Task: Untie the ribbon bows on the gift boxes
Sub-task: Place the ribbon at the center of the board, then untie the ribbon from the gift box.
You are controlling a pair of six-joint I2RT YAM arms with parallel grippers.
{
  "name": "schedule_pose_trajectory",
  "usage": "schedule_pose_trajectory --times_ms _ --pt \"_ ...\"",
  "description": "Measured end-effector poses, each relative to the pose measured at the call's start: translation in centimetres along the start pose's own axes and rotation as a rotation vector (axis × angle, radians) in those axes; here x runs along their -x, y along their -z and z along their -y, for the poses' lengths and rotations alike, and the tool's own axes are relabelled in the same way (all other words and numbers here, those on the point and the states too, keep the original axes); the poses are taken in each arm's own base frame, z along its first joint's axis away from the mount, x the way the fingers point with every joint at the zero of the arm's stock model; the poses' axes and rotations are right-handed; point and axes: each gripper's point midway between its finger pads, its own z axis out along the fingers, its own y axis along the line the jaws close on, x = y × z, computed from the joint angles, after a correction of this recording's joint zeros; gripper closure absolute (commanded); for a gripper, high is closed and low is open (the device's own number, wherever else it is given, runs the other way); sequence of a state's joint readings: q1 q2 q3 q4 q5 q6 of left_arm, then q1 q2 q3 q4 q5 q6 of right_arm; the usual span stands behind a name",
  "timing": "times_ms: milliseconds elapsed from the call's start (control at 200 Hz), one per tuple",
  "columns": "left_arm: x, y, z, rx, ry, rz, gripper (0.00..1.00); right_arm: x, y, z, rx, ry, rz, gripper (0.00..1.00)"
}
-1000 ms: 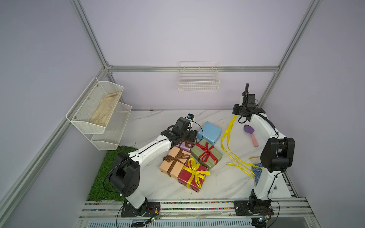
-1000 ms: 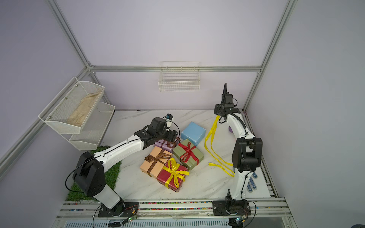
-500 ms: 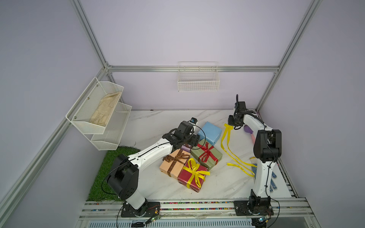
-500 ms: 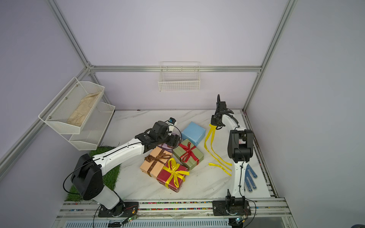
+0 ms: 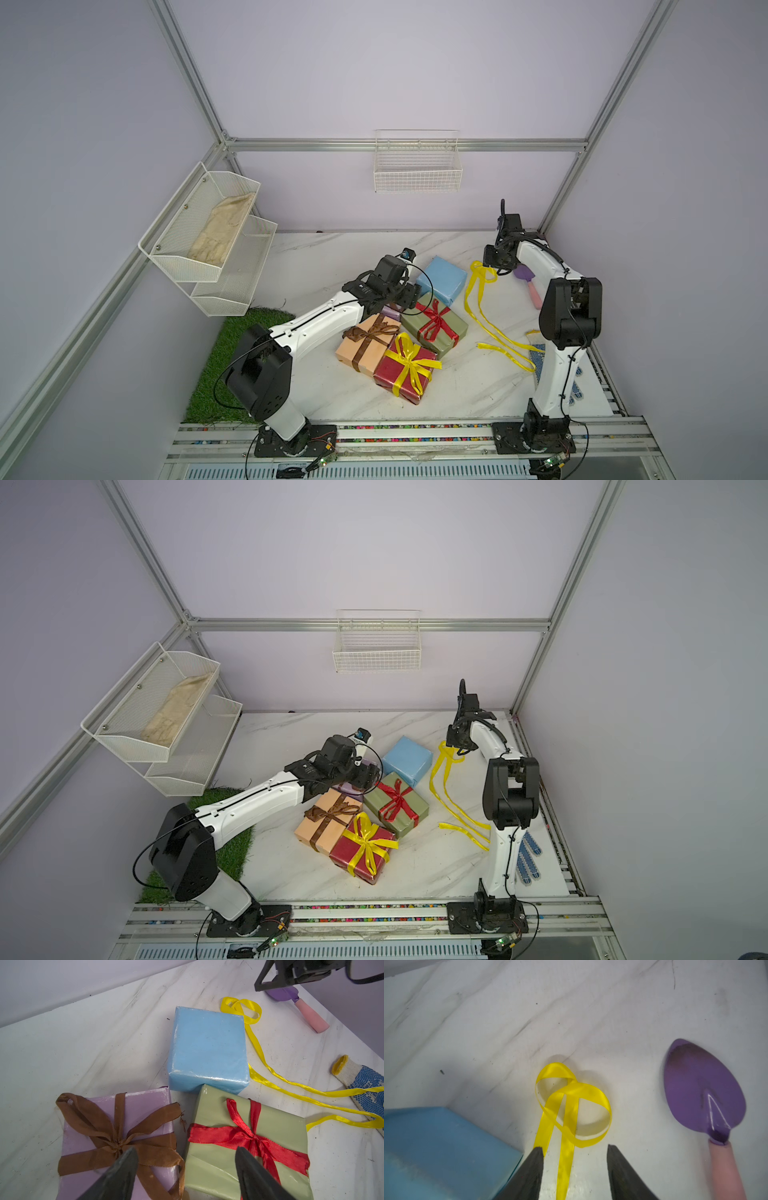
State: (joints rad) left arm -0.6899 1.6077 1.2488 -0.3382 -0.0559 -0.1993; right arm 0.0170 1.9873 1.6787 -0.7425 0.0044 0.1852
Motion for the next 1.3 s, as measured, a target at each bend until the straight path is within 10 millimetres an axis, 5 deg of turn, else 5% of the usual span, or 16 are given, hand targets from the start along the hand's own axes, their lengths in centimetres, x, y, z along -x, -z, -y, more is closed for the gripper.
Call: schedule_pose_trajectory --times_ms 225,345,450,560,880,1030,1300 --pt "-1.4 -0.4 0.0 -0.007 -0.002 -0.032 0.25 -2.3 11.3 -5.4 0.218 0.015 0.148 0.6" --pt "-2.3 -0.4 0.1 -0.019 -0.002 -0.057 0.25 -5.4 14.2 -9.8 0.335 0.079 0.163 0.62" --pt "-2.4 0.0 0.2 -0.023 -0.003 -0.058 0.25 -10.0 13.9 -12.5 0.399 0.131 0.089 0.67" --pt "-1.7 0.8 0.4 -0.033 -0.003 -0.034 0.26 -14.0 12.3 -12.7 0.397 0.145 -0.002 0.68" --pt "-2.3 1.5 2.5 -0.054 -0.04 -0.029 0.28 -21.3 10.1 -13.6 0.363 0.217 -0.147 0.66" --pt "-3.1 1.4 2.9 -0.049 -0.054 -0.043 0.3 -23.4 9.6 -13.6 0.332 0.246 -0.178 0.62" --pt "-3.4 0.9 3.2 -0.047 -0.044 -0.038 0.37 -23.7 9.4 -13.3 0.269 0.263 -0.152 0.66"
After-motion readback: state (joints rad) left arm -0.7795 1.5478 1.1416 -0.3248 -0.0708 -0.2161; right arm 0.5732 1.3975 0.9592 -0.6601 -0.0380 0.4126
